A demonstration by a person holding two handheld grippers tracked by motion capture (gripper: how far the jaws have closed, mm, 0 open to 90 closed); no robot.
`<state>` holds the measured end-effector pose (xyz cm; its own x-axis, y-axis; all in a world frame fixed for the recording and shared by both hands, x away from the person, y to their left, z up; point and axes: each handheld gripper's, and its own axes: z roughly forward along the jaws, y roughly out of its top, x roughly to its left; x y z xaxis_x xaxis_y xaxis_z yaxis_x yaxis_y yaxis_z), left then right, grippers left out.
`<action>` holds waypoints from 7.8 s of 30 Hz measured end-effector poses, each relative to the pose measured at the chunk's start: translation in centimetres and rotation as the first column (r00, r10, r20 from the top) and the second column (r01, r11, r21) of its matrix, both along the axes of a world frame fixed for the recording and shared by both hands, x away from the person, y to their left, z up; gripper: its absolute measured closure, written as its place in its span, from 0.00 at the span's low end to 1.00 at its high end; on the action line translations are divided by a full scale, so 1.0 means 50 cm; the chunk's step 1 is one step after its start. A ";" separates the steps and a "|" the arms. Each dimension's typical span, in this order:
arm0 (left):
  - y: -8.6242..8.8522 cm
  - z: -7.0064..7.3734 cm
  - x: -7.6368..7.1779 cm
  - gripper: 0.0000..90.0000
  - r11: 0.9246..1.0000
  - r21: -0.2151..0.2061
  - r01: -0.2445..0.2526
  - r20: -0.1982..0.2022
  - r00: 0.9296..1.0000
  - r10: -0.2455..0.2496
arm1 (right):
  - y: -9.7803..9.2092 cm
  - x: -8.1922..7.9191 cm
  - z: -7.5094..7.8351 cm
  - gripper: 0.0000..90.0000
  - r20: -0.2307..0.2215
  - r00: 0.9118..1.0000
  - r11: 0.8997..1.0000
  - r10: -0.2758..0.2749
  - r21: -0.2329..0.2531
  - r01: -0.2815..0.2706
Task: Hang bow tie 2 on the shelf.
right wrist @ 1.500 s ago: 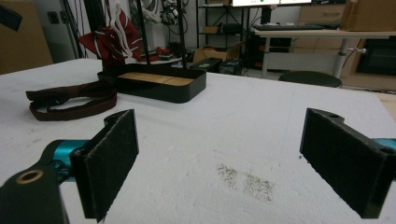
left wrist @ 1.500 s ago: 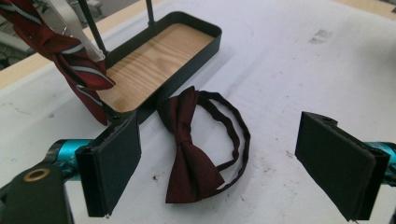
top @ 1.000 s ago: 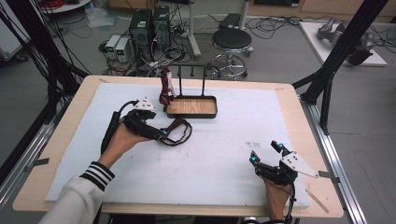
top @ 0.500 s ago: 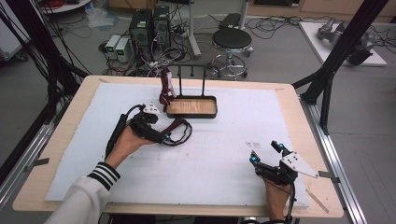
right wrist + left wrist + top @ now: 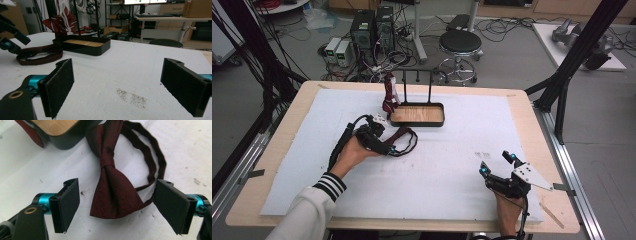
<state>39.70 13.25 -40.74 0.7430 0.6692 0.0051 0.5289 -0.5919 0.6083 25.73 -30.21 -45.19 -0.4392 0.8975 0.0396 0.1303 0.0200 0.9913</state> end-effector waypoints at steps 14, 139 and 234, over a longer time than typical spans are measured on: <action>-0.006 -0.024 0.012 0.45 0.998 0.055 0.011 -0.059 0.998 -0.008 | -0.001 0.000 0.000 0.12 0.002 1.000 1.000 0.000 0.000 0.000; -0.003 0.137 0.058 0.86 0.913 -0.374 -0.163 0.364 0.880 0.306 | -0.001 0.000 0.000 0.12 -0.004 1.000 1.000 0.000 0.009 0.000; 0.070 0.090 -0.041 0.18 0.923 -0.363 0.130 0.480 0.875 0.066 | 0.001 0.000 0.000 0.12 -0.001 1.000 1.000 0.006 -0.001 -0.006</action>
<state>37.65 16.77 -36.22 0.7345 0.6683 0.1176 0.1025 -0.2805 0.9544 25.75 -30.18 -45.19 -0.4445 0.8950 0.0389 0.1314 0.0222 0.9911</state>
